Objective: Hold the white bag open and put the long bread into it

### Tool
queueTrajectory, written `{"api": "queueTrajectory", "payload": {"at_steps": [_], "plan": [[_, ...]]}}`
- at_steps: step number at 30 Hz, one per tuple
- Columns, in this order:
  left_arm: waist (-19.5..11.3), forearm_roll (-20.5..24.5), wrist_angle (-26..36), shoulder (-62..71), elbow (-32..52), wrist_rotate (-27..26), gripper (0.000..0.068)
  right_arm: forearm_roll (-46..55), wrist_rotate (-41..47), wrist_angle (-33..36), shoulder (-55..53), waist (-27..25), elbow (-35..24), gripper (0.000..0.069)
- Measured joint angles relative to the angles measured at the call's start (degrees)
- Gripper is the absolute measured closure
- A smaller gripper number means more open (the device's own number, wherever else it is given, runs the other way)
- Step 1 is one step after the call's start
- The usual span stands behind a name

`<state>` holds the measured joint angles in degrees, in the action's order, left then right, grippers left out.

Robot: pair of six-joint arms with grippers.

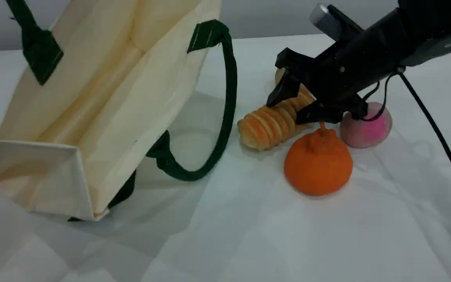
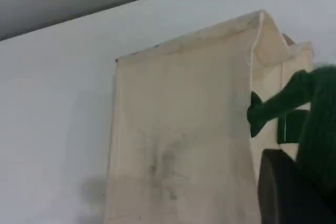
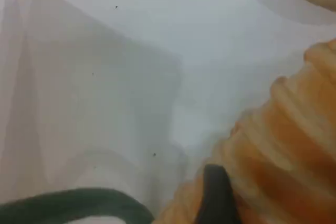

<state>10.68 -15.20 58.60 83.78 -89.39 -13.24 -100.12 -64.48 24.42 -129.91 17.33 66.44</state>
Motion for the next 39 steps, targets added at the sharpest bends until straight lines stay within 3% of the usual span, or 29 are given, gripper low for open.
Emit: {"api": "queueTrajectory", "payload": {"at_steps": [8, 11, 14, 17, 19, 31, 39], "plan": [[0.0, 0.2, -0.1, 0.0, 0.0, 0.0, 0.0606, -0.3, -0.5, -0.8, -2.6, 1.4, 0.6, 0.0244], [0.0, 0.2, -0.1, 0.0, 0.0, 0.0, 0.0606, -0.2, -0.5, -0.8, -2.7, 1.5, 0.6, 0.0289], [0.0, 0.2, -0.1, 0.0, 0.0, 0.0, 0.0606, -0.2, -0.5, 0.3, -2.9, 1.5, 0.6, 0.0407], [0.0, 0.2, -0.1, 0.0, 0.0, 0.0, 0.0606, 0.4, -0.5, 3.9, -3.1, 1.7, 0.6, 0.0573], [0.0, 0.2, -0.1, 0.0, 0.0, 0.0, 0.0606, 0.4, -0.5, 5.8, -3.1, 1.7, 0.5, 0.0622], [0.0, 0.2, -0.1, 0.0, 0.0, 0.0, 0.0606, 1.1, -0.2, 4.4, 4.0, 1.5, 0.4, 0.0639], [0.0, 0.2, -0.1, 0.0, 0.0, -0.9, 0.0606, 11.7, 4.7, 4.0, 11.7, 0.6, 0.4, 0.064]]}}
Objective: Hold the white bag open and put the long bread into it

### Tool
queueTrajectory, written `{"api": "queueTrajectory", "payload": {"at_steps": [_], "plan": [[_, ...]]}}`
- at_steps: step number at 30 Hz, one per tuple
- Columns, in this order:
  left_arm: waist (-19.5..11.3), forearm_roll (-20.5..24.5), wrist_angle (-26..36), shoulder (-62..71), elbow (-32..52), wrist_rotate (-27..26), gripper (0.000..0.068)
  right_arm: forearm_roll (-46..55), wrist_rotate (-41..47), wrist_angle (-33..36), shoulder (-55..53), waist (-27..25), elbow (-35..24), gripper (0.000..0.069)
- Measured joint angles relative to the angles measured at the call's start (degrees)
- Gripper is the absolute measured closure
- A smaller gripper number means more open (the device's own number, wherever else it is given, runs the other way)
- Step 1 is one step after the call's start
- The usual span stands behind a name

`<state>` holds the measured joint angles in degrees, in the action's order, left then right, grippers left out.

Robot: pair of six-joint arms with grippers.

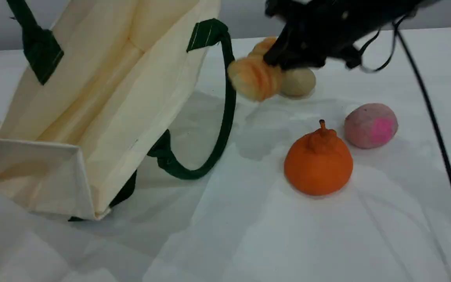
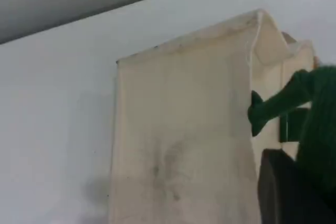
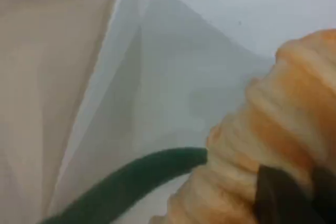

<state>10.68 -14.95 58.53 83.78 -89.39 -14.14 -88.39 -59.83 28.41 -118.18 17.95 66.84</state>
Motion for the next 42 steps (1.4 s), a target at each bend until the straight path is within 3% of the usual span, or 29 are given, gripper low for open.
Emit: {"api": "queueTrajectory", "payload": {"at_steps": [6, 17, 21, 28, 37, 42], "plan": [[0.8, -0.3, 0.2, 0.0, 0.0, -0.8, 0.0606, 9.9, 5.9, 0.9, 6.0, -2.6, 0.1, 0.0643], [6.3, -0.7, -0.5, 0.1, 0.0, -5.2, 0.0606, 21.5, 13.2, 2.4, 18.8, -6.1, 0.1, 0.0645], [6.7, -0.8, -1.4, 0.1, 0.0, -6.1, 0.0606, 25.7, 16.2, 5.0, 22.2, -7.5, 0.1, 0.0647], [6.7, -9.1, -2.0, 1.8, 0.0, -12.3, 0.0606, 28.4, 18.3, 7.7, 27.6, -11.5, 0.1, 0.0647], [6.6, -13.5, -1.7, 4.5, -1.3, -14.5, 0.0606, 34.3, 20.9, 13.0, 33.5, -12.4, 0.1, 0.0648], [6.6, -13.5, -0.4, 5.8, -3.7, -15.1, 0.0606, 34.7, 20.9, 18.2, 34.5, -12.4, 0.1, 0.0648]]}}
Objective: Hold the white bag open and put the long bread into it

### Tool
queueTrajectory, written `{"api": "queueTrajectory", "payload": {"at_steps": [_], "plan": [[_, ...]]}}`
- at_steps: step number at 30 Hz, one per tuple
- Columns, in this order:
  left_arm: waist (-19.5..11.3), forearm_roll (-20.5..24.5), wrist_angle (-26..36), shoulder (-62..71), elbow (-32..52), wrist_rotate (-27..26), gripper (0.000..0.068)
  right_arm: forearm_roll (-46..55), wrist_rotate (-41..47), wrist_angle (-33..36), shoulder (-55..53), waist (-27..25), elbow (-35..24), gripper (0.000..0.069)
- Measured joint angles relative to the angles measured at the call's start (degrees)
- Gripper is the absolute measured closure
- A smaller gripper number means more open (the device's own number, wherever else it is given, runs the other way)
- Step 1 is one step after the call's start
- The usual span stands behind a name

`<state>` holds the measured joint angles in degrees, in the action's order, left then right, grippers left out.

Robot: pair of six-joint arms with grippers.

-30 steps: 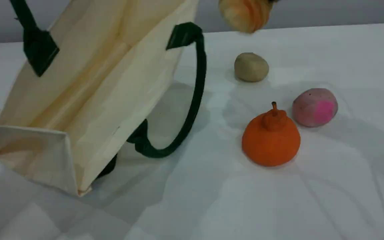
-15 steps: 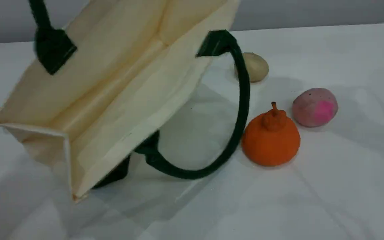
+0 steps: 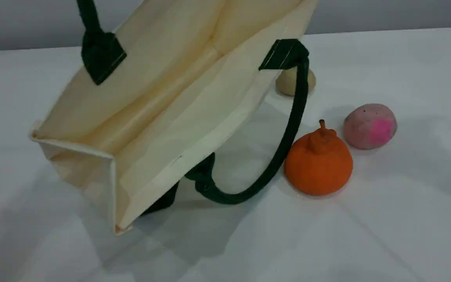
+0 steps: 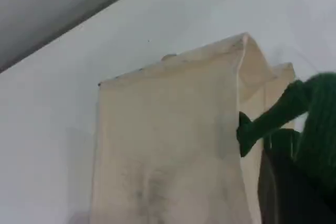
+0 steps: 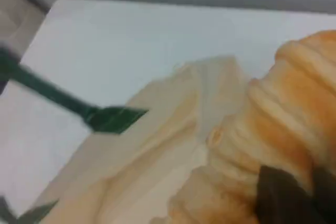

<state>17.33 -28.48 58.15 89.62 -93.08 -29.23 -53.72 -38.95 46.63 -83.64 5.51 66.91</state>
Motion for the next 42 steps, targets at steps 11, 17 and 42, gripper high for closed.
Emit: {"api": "queueTrajectory", "payload": {"at_steps": [11, 17, 42], "plan": [[0.0, -3.0, 1.4, 0.1, 0.0, -1.8, 0.0606, 0.2, -0.3, 3.1, 0.3, 0.0, -0.1, 0.0648], [0.0, -3.1, 1.8, 0.1, 0.0, -1.9, 0.0606, 0.1, -0.3, 4.1, 0.4, 0.0, -0.1, 0.0648], [0.0, -3.1, 1.2, 0.1, -0.2, -3.3, 0.0606, 1.5, 1.4, 8.8, 3.0, 13.1, -3.4, 0.0648]]}}
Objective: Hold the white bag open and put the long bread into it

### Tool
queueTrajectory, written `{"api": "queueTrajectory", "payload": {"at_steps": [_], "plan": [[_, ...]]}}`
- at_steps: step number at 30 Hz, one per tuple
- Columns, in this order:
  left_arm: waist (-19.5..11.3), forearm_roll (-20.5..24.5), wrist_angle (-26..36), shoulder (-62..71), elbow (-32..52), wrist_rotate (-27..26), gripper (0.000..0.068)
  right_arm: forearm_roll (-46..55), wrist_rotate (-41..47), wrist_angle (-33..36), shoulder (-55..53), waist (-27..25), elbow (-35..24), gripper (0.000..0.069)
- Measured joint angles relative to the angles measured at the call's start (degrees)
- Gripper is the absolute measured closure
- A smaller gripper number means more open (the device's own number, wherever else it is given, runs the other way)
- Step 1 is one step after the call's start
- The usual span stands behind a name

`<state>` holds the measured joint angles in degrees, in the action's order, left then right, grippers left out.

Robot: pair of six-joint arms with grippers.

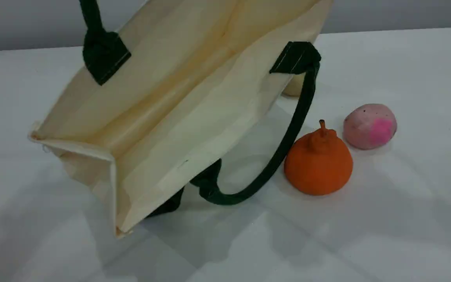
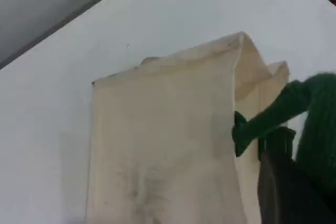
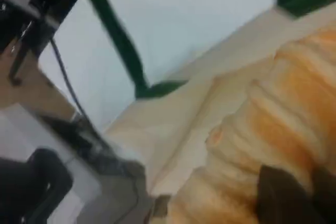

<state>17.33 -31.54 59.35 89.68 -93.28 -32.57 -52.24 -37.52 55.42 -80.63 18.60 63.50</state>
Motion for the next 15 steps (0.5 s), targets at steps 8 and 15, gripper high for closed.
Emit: {"api": "queueTrajectory", "payload": {"at_steps": [8, 15], "plan": [[0.0, -0.4, -0.1, 0.0, 0.0, 0.3, 0.0606, -6.1, -3.1, -8.9, 0.0, 0.9, -8.1, 0.0648], [0.0, -0.8, -0.1, -0.1, 0.0, 1.4, 0.0606, -12.6, -6.4, -16.6, -2.1, 6.1, -10.2, 0.0648]]}}
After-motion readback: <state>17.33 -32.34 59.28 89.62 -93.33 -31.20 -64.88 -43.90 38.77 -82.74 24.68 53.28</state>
